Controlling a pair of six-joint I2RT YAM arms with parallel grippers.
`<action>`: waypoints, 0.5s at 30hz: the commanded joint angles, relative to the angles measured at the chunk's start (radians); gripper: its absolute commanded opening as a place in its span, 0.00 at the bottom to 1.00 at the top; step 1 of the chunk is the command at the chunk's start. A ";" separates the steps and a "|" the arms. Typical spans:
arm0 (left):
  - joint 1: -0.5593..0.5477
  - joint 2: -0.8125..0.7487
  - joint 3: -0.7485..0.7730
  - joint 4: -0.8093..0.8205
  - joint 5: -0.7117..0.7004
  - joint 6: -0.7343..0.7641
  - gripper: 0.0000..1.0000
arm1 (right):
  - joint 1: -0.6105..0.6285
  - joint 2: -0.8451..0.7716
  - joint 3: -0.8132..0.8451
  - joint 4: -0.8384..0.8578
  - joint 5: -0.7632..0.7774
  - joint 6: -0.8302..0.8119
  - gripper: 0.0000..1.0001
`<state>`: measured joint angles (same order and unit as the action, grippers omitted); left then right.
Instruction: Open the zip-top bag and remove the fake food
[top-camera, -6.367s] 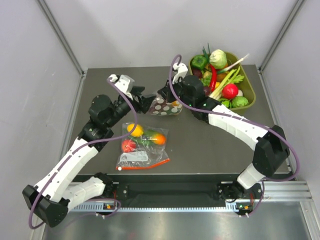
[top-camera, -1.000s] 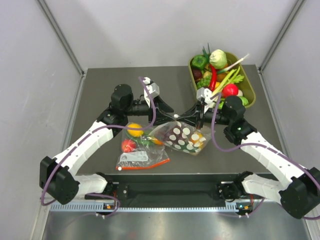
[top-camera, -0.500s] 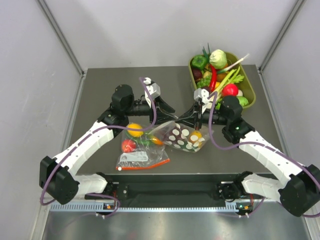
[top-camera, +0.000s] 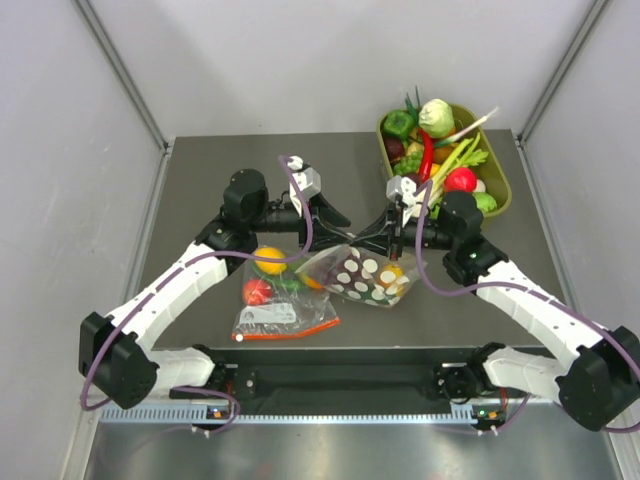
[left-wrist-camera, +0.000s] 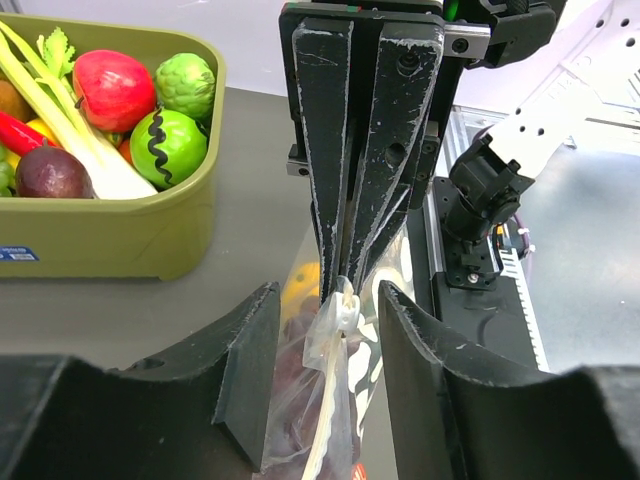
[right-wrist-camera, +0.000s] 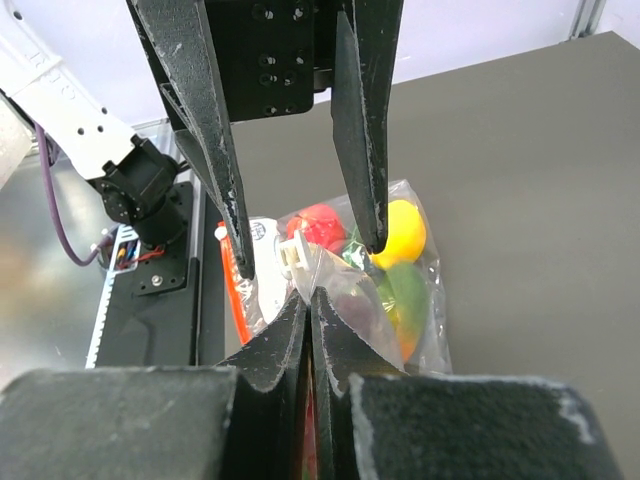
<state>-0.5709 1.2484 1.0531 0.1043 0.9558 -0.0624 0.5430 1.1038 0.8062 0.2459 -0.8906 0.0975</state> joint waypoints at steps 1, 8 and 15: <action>-0.003 0.003 0.013 0.031 0.026 0.019 0.49 | 0.015 -0.004 0.067 0.076 -0.007 0.008 0.00; -0.003 0.008 0.013 -0.011 0.018 0.042 0.50 | 0.014 -0.012 0.070 0.087 0.002 0.021 0.00; -0.003 0.008 0.013 -0.014 0.012 0.049 0.43 | 0.014 -0.010 0.070 0.093 -0.001 0.027 0.00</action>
<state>-0.5709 1.2545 1.0534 0.0814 0.9539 -0.0383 0.5434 1.1046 0.8078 0.2466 -0.8845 0.1169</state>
